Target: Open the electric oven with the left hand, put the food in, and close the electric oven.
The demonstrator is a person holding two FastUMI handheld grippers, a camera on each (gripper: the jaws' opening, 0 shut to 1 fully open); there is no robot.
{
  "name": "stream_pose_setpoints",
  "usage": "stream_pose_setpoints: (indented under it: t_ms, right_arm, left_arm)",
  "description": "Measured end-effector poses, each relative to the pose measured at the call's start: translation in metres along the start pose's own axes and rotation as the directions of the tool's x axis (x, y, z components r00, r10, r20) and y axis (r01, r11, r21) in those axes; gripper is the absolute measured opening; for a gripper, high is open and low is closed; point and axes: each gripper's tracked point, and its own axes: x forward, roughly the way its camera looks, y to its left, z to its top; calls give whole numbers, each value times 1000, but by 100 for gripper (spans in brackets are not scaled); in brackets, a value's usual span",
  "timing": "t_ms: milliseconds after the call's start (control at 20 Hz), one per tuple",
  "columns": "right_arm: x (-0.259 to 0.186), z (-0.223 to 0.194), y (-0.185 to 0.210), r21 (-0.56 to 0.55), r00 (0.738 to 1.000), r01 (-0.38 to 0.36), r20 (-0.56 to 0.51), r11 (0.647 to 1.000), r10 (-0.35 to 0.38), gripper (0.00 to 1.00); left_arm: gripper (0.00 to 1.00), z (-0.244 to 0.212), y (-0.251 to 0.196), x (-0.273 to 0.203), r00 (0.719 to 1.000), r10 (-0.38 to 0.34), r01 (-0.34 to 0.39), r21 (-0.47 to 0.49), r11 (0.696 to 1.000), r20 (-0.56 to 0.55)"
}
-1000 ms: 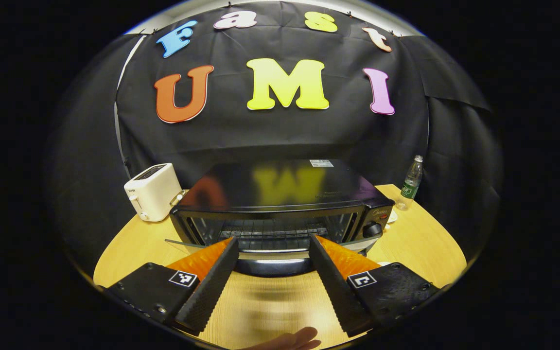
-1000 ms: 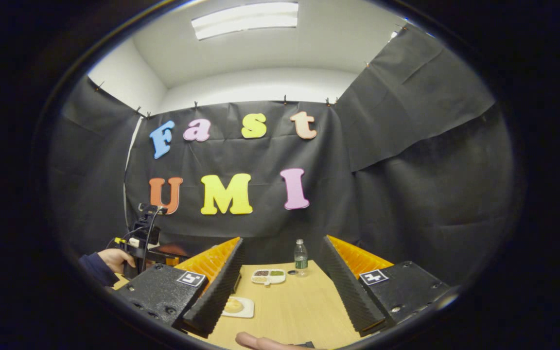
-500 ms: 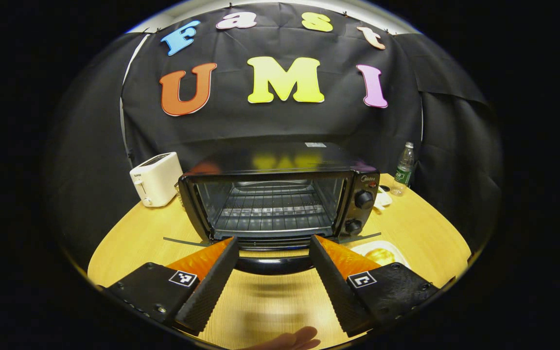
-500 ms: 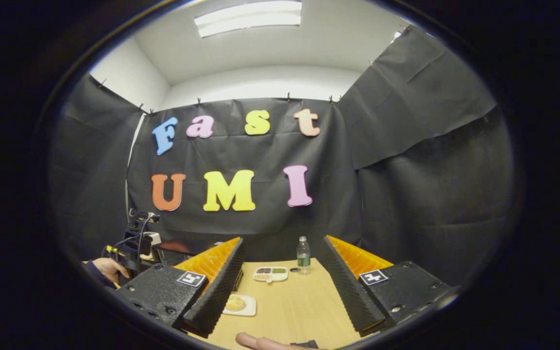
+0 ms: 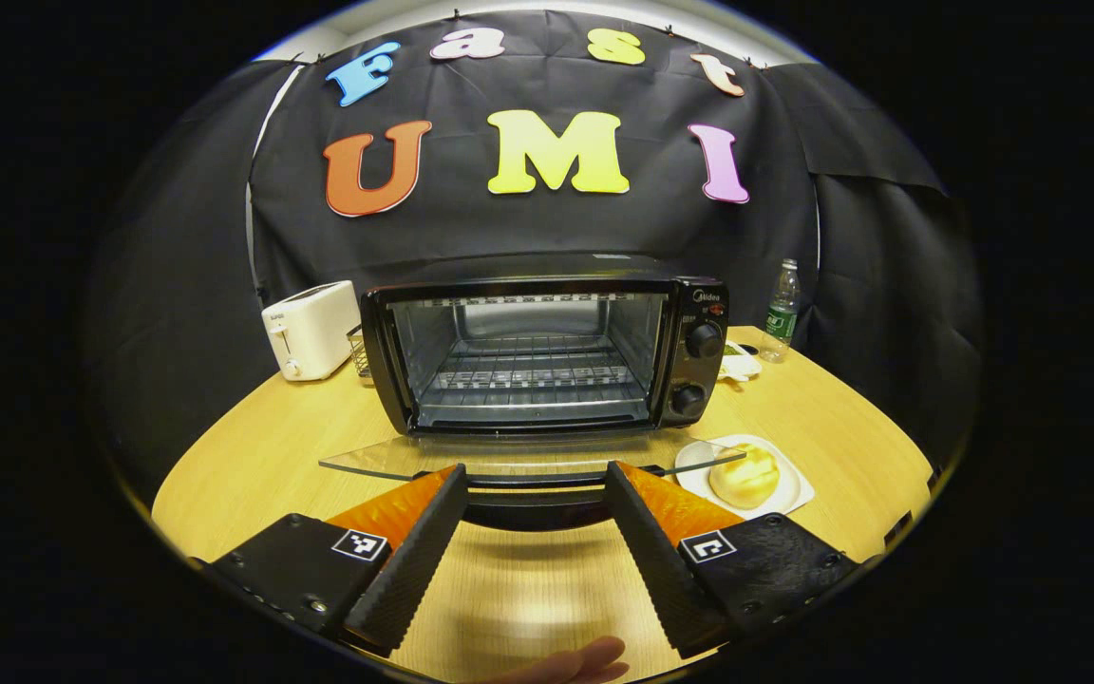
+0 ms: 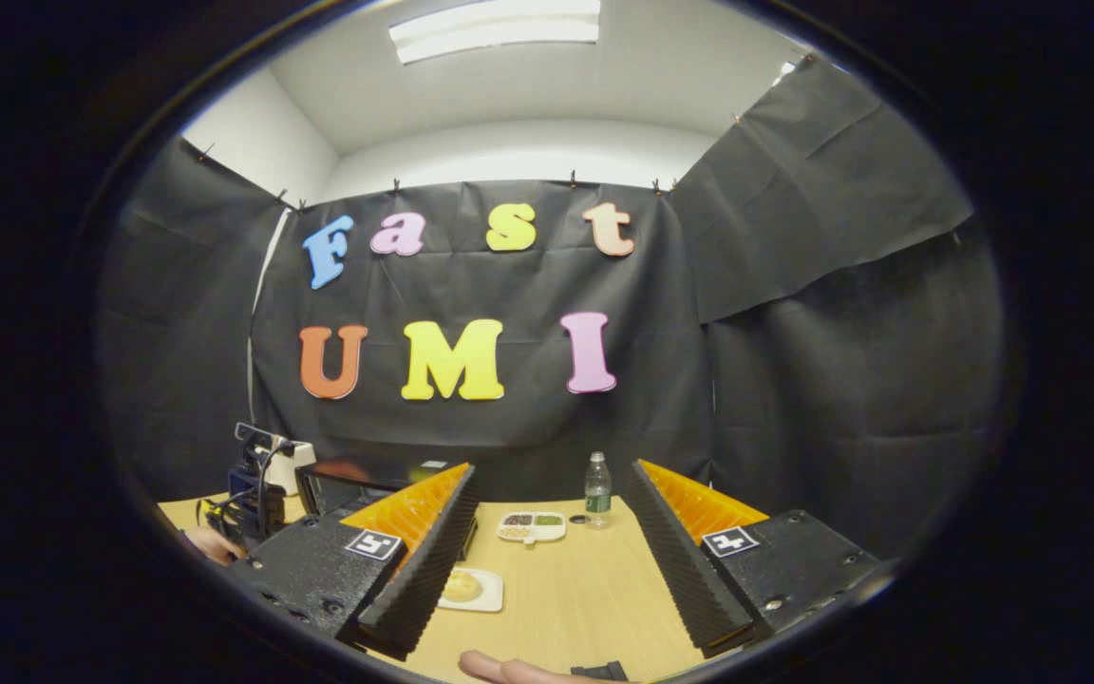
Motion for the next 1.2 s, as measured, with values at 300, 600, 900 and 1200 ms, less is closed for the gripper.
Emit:
stream_pose_setpoints:
  t_ms: [300,600,900,1200]
  right_arm:
    - [6,-9,3,-5,1000,2,-27,1000,-2,96]
    - [14,-18,12,-20,999,-7,-52,1000,6,96]
    - [21,-28,21,-34,997,-12,-73,999,9,97]
    - [42,-56,39,-38,992,-18,-126,999,13,96]
  left_arm:
    - [96,-33,-2,-2,1000,1,-1,-16,1000,-22]
    - [95,-74,-4,8,995,-2,-4,-55,998,-99]
    - [94,-68,5,2,998,12,-15,-39,999,-61]
    - [93,-25,-2,-51,997,-11,16,-57,998,77]
